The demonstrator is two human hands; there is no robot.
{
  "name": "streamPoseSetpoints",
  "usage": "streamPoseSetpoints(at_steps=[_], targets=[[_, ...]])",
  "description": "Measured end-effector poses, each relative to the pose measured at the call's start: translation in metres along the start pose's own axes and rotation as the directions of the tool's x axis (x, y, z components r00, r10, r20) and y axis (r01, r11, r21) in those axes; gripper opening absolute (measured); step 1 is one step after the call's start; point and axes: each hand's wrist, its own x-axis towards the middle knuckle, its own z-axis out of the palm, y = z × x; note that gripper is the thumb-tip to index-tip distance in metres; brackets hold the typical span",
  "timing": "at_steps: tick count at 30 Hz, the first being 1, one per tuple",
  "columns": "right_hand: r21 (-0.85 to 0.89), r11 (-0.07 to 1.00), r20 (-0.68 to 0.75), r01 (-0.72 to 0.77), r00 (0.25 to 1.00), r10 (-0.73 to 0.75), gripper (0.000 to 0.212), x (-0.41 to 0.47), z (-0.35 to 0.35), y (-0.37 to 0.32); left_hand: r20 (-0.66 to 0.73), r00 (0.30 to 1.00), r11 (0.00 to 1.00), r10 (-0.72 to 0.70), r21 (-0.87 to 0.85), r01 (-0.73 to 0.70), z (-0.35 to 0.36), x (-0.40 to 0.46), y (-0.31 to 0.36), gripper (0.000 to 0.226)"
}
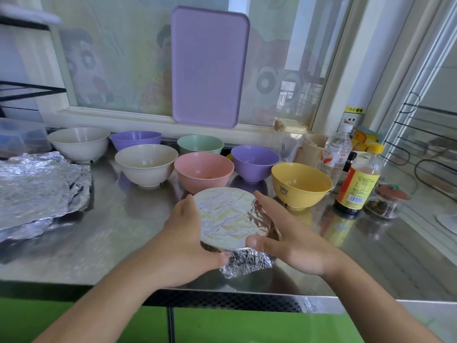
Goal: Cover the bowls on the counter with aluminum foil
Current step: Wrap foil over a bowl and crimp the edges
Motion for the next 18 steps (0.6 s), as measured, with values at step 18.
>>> streamPoseSetpoints(at_steps=[18], targets=[[-0.040,0.999,0.015,-0.005,1.000,0.005,0.116,0.005,-0.009,-0.003,-0.039,0.999,0.989,-0.017,-0.146,0.011,0.009,0.006,0.016,0.158]])
